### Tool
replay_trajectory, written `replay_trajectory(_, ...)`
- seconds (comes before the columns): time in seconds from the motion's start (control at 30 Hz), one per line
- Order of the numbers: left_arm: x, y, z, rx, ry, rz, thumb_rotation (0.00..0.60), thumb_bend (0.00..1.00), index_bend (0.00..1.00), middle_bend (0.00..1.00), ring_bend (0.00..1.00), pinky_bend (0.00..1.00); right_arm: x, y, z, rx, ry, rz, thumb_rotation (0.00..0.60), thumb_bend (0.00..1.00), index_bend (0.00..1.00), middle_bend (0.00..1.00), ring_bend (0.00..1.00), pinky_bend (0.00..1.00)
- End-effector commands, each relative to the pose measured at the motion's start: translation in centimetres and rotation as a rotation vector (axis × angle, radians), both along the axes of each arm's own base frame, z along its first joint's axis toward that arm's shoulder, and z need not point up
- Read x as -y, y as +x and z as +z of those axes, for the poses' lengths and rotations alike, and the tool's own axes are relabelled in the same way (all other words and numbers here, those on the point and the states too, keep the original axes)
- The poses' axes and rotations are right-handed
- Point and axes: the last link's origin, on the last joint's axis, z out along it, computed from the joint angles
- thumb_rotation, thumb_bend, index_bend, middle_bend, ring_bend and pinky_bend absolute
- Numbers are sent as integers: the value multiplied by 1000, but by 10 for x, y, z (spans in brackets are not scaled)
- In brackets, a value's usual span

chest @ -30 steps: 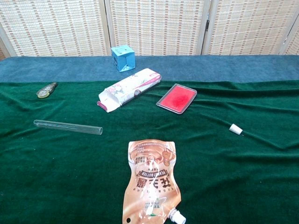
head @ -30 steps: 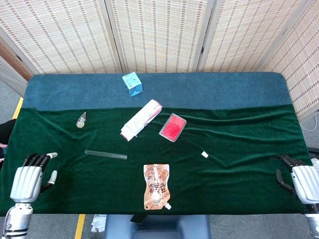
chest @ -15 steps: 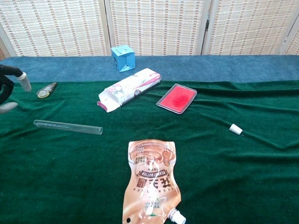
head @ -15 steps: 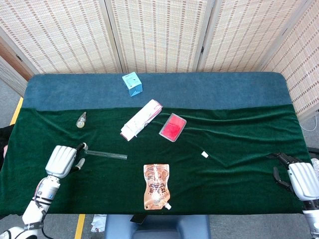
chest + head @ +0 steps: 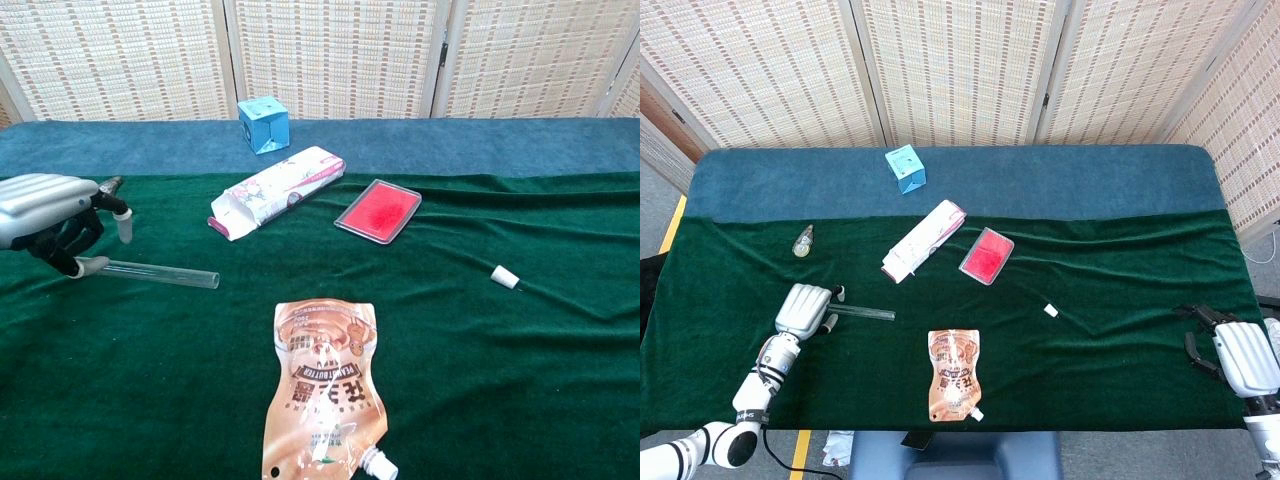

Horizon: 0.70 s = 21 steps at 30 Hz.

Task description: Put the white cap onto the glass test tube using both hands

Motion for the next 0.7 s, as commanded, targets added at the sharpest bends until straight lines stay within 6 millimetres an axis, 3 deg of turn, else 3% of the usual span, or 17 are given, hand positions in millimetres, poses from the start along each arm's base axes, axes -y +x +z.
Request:
replay_trajectory(0.03,-4,4,-9,-7,-12,4,600,425,443,841,758,785,1,0,-1,0,3,-1,600,647,327,413,505,461)
replay_trajectory(0.33,-9,12,-31,-17,-28,22,600,359,477,850,769,792,2,-3,-1,6,8,-13,600,646,327,414,508,461)
replay_trajectory(0.7,-12,9,-38,-26,-23,49,600,365,502,858,774,799,1,-7,-2,14,13,-27,600,646,327,418,510,461)
